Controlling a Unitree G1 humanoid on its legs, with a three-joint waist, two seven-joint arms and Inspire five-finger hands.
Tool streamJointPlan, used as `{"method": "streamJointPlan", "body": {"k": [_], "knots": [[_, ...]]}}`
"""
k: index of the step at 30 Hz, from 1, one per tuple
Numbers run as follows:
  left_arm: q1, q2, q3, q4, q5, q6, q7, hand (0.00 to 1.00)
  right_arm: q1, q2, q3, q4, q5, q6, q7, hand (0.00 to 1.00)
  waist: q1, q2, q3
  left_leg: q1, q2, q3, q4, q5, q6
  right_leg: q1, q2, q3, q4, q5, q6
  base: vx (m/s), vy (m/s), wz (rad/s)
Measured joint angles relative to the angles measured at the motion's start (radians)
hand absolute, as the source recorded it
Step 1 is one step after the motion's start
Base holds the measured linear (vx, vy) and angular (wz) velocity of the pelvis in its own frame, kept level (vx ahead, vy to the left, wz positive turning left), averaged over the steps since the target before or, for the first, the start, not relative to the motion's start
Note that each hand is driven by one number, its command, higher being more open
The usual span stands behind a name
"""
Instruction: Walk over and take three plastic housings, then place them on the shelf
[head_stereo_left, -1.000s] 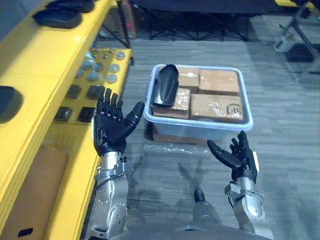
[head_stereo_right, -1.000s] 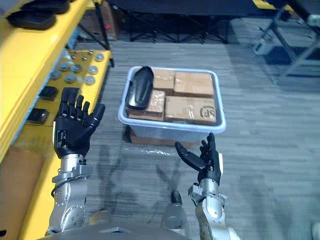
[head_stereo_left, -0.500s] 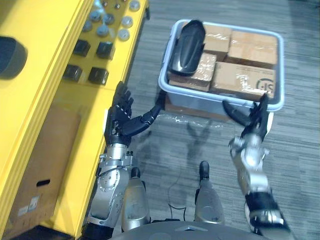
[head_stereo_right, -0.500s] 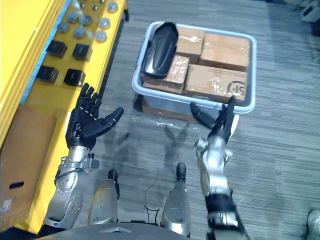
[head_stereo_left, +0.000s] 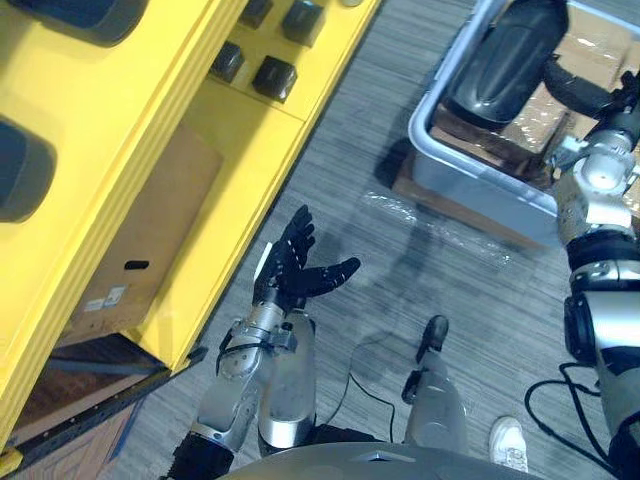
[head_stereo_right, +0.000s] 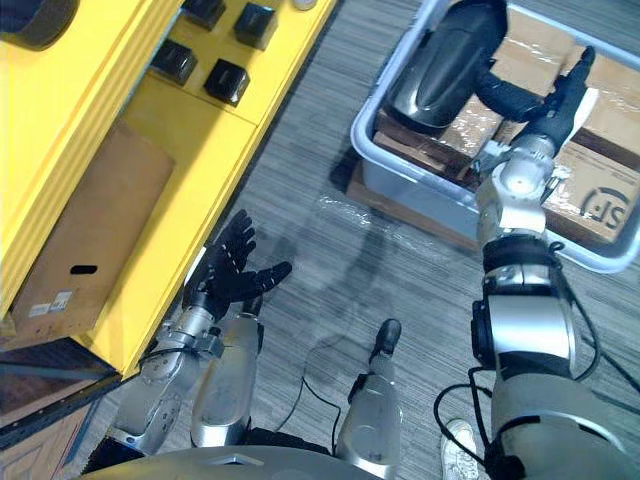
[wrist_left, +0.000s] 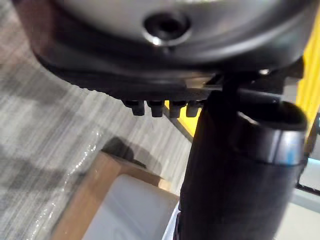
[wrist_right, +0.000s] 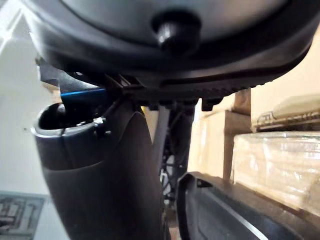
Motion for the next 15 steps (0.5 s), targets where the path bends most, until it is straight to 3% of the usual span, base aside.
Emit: {"method": "streamJointPlan", "body": {"k": [4,6,7,12,15], "knots": [[-0.028,-0.002,-0.034,0.069,-0.066,-0.001,0.018,1.0,-0.071,-0.055,0.013,0.038,0.009,0.048,-0.037,1.0,0.029,0.021,0.014,-0.048,-0.005,-0.015,0.033,-0.002,0.001,-0.033,-0.001,-0.024,0.02,0.0,0.0,-0.05,0.044,0.05],[-0.03,-0.003,-0.044,0.094,-0.147,-0.004,0.033,1.0,-0.102,-0.083,0.04,0.072,0.008,0.13,-0.055,1.0,0.047,0.025,0.024,-0.056,-0.005,-0.019,0.043,-0.003,0.002,-0.04,-0.001,-0.027,0.03,0.0,0.0,-0.04,0.035,0.02],[-0.028,-0.004,-0.044,0.096,-0.155,-0.009,0.037,1.0,-0.111,-0.085,0.041,0.082,0.008,0.151,-0.055,1.0,0.049,0.025,0.024,-0.063,-0.005,-0.022,0.047,-0.003,0.002,-0.046,-0.001,-0.029,0.034,0.0,0.0,-0.05,0.036,0.04],[-0.03,-0.004,-0.052,0.116,-0.157,-0.041,0.044,1.0,-0.13,-0.111,0.048,0.155,0.002,0.372,-0.053,1.0,0.072,0.027,0.026,-0.111,-0.01,-0.04,0.08,-0.006,0.003,-0.074,-0.001,-0.044,0.049,0.0,0.0,-0.03,0.032,0.04],[-0.03,-0.004,-0.062,0.124,-0.157,-0.042,0.034,1.0,-0.172,-0.116,0.087,0.166,-0.122,0.445,-0.034,1.0,0.076,0.036,0.031,-0.119,-0.011,-0.041,0.09,-0.008,0.004,-0.079,-0.002,-0.045,0.053,0.0,0.0,0.0,0.011,0.01]]}}
